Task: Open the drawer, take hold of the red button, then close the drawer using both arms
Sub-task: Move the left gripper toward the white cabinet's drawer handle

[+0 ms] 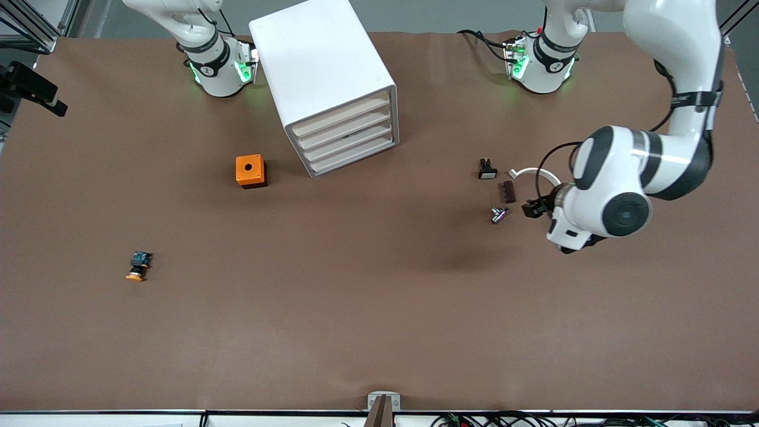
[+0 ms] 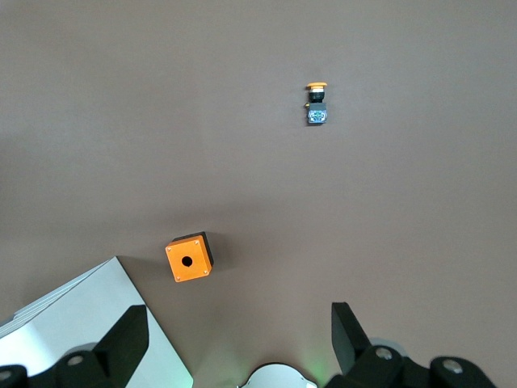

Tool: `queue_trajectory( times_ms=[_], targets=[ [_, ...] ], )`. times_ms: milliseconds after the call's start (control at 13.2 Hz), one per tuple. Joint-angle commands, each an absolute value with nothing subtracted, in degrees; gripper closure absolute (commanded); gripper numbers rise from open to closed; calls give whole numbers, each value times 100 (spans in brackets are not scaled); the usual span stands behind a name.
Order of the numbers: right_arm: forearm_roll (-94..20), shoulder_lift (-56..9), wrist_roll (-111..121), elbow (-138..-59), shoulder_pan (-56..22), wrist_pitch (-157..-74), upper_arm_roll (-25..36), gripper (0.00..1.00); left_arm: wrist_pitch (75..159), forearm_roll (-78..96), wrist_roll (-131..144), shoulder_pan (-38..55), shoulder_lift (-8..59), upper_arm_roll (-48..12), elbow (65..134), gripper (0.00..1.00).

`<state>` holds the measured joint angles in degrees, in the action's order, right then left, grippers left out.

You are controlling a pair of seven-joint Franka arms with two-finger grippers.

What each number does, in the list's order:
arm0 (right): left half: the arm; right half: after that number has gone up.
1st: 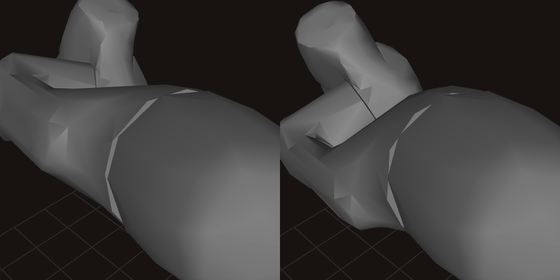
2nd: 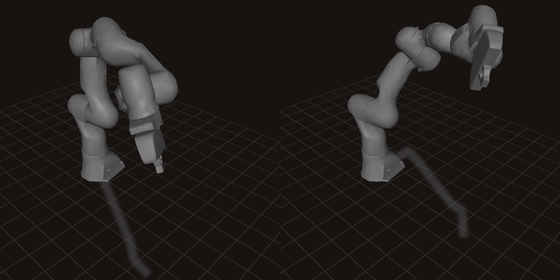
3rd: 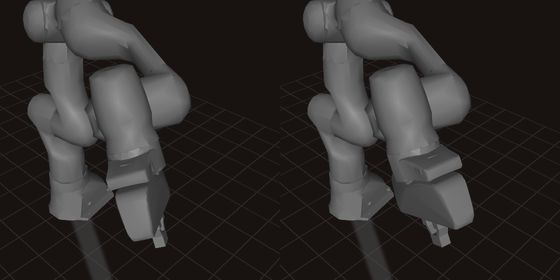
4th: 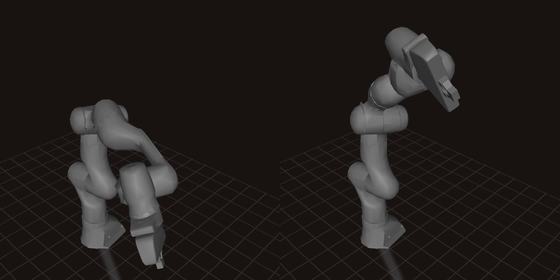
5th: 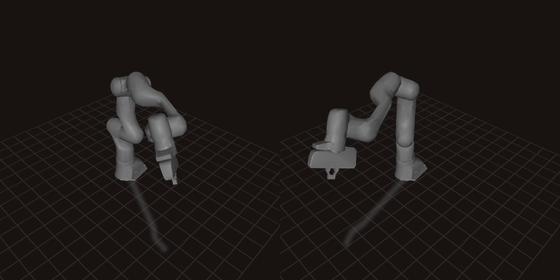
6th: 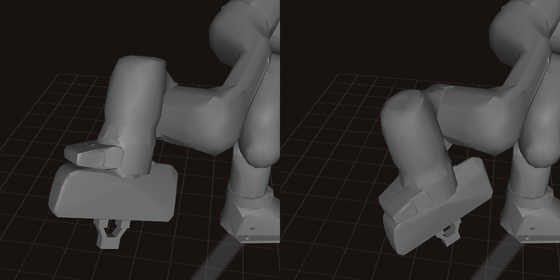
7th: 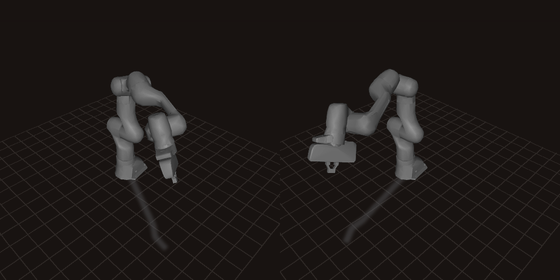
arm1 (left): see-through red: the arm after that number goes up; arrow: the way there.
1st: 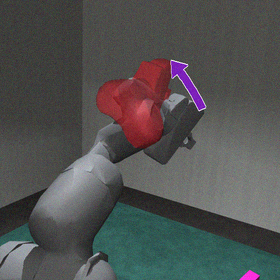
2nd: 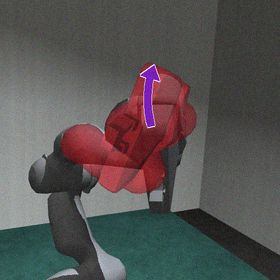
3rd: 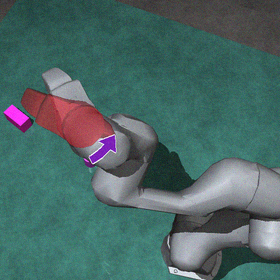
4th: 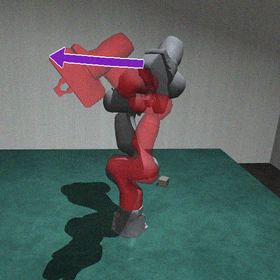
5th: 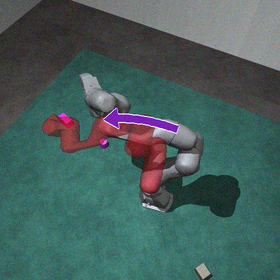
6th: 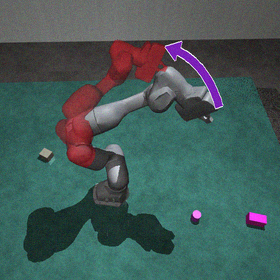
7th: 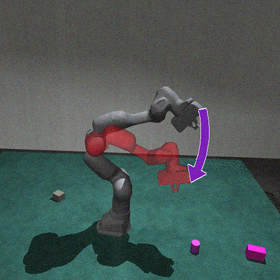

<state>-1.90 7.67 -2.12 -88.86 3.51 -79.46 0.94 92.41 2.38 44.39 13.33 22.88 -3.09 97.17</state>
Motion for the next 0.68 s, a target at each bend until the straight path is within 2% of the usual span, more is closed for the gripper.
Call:
queue_trajectory(
  times_ms=[0, 226, 604],
  targets=[
    [-176, 817, -246, -8859, 334, -7901, 97, 0, 9062, 596, 5673, 1713, 2425, -299, 9580, 0],
    [-176, 817, -237, -8868, 334, -7884, 97, 0, 9061, 1421, 6982, 1986, 2636, -299, 9510, 0],
    [-167, 817, -237, -8868, 343, -7875, 97, 0, 8763, 2151, 9208, 2030, 3251, -580, 9001, 0]
  ],
)
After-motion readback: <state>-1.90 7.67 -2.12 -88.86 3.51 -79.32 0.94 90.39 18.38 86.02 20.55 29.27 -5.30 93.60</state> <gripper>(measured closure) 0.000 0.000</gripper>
